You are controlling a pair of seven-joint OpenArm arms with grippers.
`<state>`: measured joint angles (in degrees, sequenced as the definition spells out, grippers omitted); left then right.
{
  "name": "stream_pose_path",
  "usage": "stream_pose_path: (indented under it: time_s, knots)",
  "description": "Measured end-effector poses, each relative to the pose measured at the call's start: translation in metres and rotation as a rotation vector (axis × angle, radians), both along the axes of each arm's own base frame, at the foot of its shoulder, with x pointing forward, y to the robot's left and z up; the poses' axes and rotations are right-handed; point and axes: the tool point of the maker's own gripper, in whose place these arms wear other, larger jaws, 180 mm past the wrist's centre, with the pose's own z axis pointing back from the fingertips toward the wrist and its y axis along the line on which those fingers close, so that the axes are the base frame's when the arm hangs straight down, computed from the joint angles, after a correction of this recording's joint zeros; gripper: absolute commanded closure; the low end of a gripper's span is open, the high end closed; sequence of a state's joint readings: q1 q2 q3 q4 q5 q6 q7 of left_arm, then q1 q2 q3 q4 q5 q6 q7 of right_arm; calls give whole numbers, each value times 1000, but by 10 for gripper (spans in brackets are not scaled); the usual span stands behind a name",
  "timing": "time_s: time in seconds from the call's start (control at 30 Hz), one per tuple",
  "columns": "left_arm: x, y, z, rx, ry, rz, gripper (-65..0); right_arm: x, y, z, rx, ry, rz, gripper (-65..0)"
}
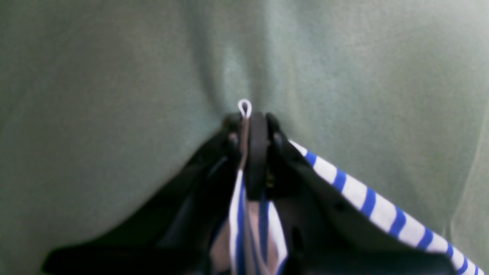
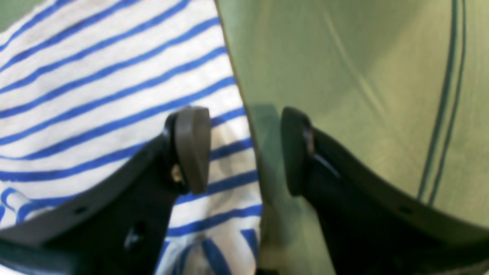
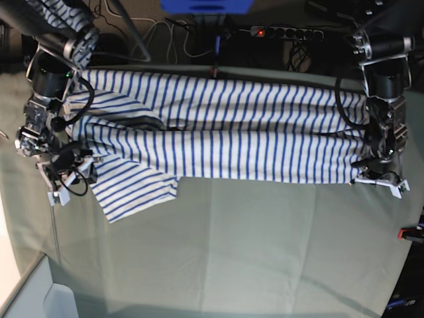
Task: Layout the t-shirt on the table in an organized manner, then fold the t-shirt properly
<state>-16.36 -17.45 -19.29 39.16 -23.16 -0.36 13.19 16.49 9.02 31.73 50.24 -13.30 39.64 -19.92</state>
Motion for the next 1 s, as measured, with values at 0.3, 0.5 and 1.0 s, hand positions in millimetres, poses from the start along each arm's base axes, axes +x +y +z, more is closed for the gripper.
stream_pose_path:
  time_s: [0.3,0.5,1.0]
  knots:
    - [6,-3,11,4,-20,-16,0,0,26,-5,-15,7,93,0]
    - [22,-4,35,27,-86,-32,0,20,31,9,-28,-34,115,0]
    - [77,-9,118,64,-295,-59,0,100,-3,100,-18,-291,11,0]
